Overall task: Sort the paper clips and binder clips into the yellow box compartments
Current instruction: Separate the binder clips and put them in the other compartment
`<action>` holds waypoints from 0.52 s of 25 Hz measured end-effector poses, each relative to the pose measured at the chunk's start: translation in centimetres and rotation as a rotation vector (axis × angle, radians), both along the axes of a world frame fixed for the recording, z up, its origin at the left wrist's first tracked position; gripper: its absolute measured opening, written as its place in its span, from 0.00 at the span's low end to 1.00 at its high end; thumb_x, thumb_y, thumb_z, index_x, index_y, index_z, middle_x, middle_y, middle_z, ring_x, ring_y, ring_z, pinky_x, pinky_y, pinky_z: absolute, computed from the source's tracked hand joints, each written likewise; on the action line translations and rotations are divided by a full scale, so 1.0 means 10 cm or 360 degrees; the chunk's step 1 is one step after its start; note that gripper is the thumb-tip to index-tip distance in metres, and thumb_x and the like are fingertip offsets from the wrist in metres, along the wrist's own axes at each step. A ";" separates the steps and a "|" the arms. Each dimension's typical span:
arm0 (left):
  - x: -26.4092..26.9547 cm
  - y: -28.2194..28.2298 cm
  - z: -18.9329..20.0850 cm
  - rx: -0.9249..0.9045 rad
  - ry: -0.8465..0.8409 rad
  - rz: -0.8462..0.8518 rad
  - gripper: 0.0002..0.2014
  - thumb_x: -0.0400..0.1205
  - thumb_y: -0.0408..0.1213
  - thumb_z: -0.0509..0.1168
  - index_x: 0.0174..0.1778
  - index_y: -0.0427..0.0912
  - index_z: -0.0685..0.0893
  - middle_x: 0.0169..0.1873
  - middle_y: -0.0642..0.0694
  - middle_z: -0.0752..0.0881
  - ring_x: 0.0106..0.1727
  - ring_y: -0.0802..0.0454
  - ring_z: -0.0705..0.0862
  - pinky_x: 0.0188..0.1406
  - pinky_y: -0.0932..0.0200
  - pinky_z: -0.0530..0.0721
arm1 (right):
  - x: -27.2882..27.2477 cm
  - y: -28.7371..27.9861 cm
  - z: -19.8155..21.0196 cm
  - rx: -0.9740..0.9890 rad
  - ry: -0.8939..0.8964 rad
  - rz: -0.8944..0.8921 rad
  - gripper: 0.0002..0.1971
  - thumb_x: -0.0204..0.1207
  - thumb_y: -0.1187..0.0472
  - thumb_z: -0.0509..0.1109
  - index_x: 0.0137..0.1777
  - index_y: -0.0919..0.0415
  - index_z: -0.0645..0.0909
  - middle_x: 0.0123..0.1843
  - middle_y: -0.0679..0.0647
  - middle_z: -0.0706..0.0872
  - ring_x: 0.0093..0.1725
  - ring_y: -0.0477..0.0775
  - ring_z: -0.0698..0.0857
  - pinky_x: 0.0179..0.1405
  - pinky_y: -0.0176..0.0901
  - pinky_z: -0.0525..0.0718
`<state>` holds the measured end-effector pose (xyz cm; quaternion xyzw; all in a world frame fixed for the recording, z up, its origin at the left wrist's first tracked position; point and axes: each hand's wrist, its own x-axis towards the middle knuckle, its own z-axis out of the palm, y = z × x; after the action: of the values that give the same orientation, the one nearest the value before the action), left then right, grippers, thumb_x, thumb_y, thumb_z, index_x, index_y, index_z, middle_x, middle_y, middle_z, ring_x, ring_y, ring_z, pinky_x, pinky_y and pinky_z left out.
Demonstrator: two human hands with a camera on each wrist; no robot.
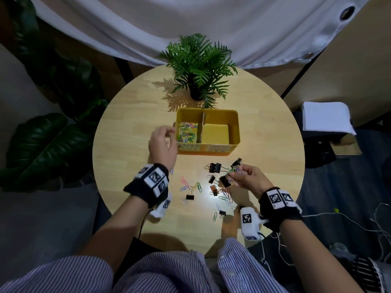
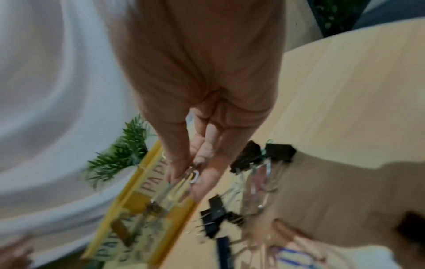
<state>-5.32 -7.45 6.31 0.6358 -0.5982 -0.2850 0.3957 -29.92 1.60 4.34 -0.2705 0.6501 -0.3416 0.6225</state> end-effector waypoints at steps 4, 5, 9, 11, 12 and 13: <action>-0.04 0.52 -0.10 0.1010 0.0283 -0.0575 0.03 0.78 0.36 0.72 0.45 0.41 0.88 0.43 0.38 0.89 0.42 0.47 0.86 0.42 0.54 0.87 | 0.40 -0.16 0.03 -0.0189 -0.0071 -0.0131 0.08 0.73 0.71 0.73 0.40 0.62 0.76 0.39 0.61 0.88 0.37 0.53 0.88 0.32 0.37 0.87; -0.04 0.57 -0.13 0.1132 0.0353 -0.0592 0.07 0.77 0.39 0.73 0.43 0.39 0.89 0.42 0.34 0.89 0.38 0.46 0.85 0.36 0.55 0.85 | 0.52 -0.19 0.02 -0.0229 -0.0042 -0.0140 0.08 0.73 0.70 0.74 0.40 0.62 0.77 0.36 0.57 0.89 0.35 0.51 0.88 0.31 0.38 0.86; 0.01 0.53 -0.10 0.1235 0.0677 -0.0257 0.20 0.76 0.45 0.75 0.39 0.26 0.89 0.29 0.37 0.89 0.27 0.47 0.82 0.22 0.63 0.76 | 0.85 -0.25 -0.08 -0.0338 0.0017 -0.0215 0.10 0.72 0.70 0.75 0.39 0.59 0.76 0.28 0.49 0.85 0.28 0.50 0.81 0.26 0.39 0.79; 0.05 0.51 -0.06 0.1184 0.0561 -0.0160 0.16 0.74 0.42 0.77 0.30 0.31 0.89 0.23 0.43 0.88 0.22 0.52 0.81 0.16 0.69 0.73 | 0.95 -0.25 -0.12 -0.0345 0.0017 -0.0194 0.10 0.72 0.72 0.75 0.40 0.60 0.75 0.29 0.52 0.82 0.25 0.47 0.81 0.23 0.35 0.78; 0.08 0.50 -0.04 0.1168 0.0467 -0.0153 0.14 0.73 0.40 0.77 0.26 0.34 0.89 0.22 0.43 0.87 0.20 0.53 0.80 0.16 0.69 0.73 | 0.98 -0.24 -0.13 -0.0347 0.0002 -0.0204 0.11 0.72 0.72 0.74 0.39 0.61 0.75 0.29 0.53 0.82 0.26 0.46 0.83 0.22 0.34 0.79; 0.11 0.49 -0.04 0.1178 0.0385 -0.0144 0.13 0.73 0.38 0.76 0.24 0.37 0.87 0.23 0.43 0.87 0.21 0.54 0.80 0.17 0.69 0.72 | 1.00 -0.25 -0.16 -0.0335 0.0028 -0.0216 0.10 0.72 0.72 0.74 0.40 0.61 0.75 0.30 0.55 0.82 0.28 0.48 0.85 0.22 0.34 0.79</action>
<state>-4.19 -2.55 5.91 0.6704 -0.4313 -0.5716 0.1944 -19.94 -0.86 2.74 -0.2927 0.6328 -0.4469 0.5605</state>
